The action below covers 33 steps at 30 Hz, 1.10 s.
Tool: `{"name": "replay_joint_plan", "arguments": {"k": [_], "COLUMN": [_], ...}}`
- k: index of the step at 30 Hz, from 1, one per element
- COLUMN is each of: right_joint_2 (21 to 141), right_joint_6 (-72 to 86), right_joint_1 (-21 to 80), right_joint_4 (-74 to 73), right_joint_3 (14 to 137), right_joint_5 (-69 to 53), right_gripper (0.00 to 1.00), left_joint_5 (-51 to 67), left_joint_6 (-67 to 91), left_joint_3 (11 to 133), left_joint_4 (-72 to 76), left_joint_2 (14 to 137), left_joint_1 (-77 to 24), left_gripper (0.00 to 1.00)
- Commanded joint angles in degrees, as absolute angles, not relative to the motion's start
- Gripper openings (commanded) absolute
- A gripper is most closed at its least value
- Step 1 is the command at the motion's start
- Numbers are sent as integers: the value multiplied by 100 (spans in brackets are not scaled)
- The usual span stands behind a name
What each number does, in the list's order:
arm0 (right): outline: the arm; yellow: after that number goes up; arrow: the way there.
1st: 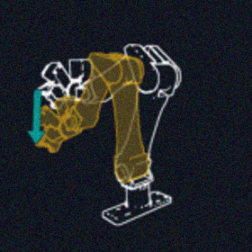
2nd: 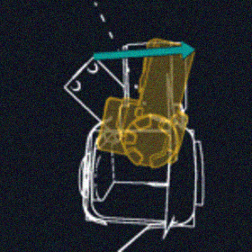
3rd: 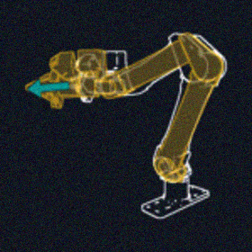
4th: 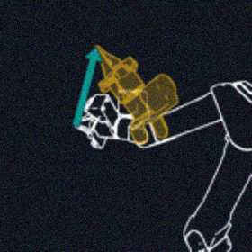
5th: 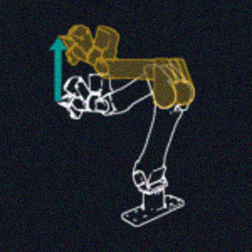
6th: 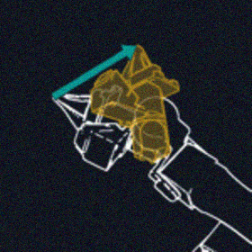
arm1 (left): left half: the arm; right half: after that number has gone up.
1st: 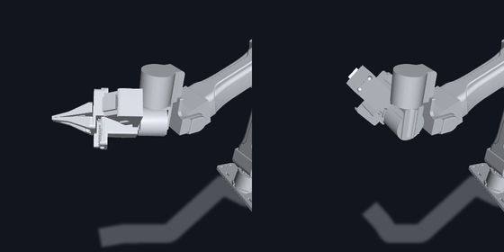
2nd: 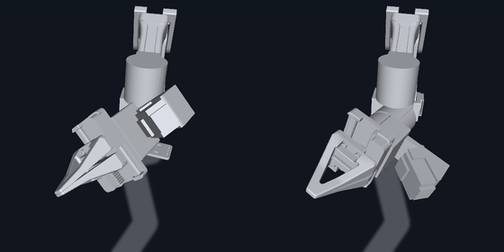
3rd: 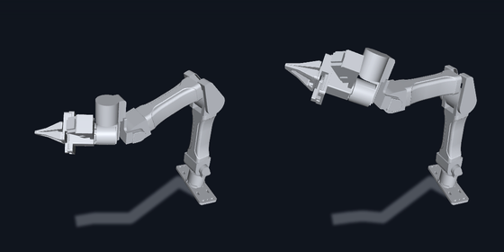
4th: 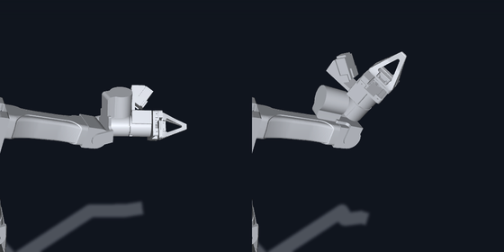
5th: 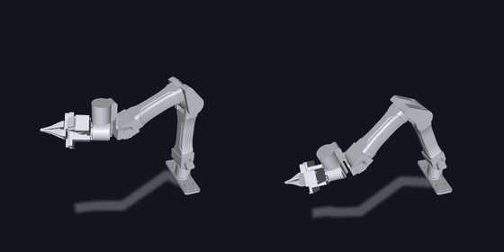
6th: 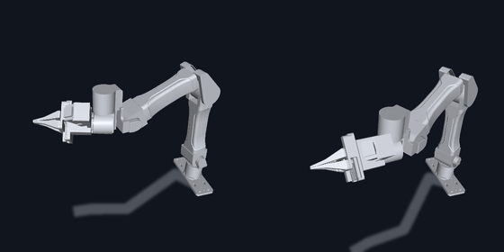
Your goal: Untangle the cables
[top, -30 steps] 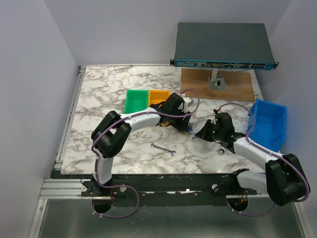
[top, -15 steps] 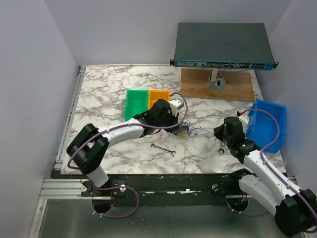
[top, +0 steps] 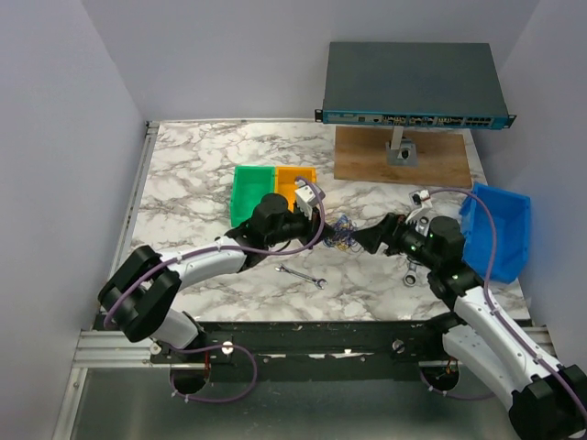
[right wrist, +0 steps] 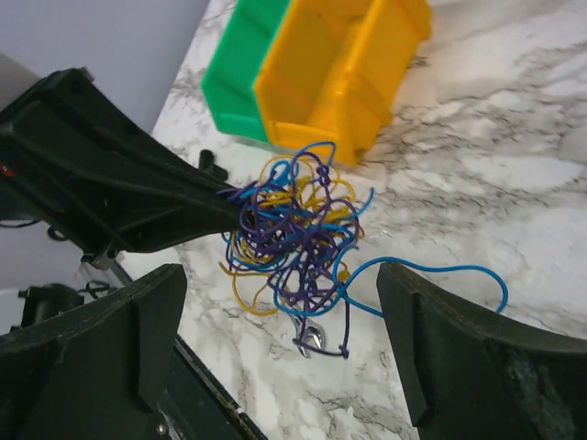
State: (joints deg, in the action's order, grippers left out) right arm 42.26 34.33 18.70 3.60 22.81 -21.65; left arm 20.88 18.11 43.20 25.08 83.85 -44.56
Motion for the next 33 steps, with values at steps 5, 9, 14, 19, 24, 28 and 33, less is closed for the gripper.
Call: {"name": "replay_joint_plan", "arguments": {"k": [5, 9, 14, 19, 24, 28, 33], "right_joint_2": [4762, 4910, 4542, 4482, 4199, 3912, 3827], "right_joint_6": [3275, 3350, 3801, 6378, 6921, 5102, 3959], "right_joint_1": [1881, 1881, 1881, 1870, 1867, 1872, 1872], "right_joint_4": [1187, 1048, -603, -3385, -3738, -2283, -1316], "right_joint_3": [2348, 2294, 2391, 2826, 2918, 2690, 2524], "right_joint_5": [-3590, -3216, -35, 4017, 4294, 2833, 819], "right_gripper": [85, 51, 1, 1, 1, 1, 3], "left_joint_5": [3345, 3416, 2066, 48, -547, -308, 360], "left_joint_6": [2084, 2193, 2209, 2679, 3132, 3038, 2890], "left_joint_3": [4145, 4097, 3988, 3661, 3098, 3014, 3127], "left_joint_4": [3710, 3846, 3262, 2351, 2410, 2597, 2755], "left_joint_2": [8105, 8099, 7798, 7264, 6675, 6518, 6695], "left_joint_1": [-4438, -4438, -4372, -3928, -3434, -3415, -3418], "left_gripper": [0, 0, 0, 0, 0, 0, 0]}}
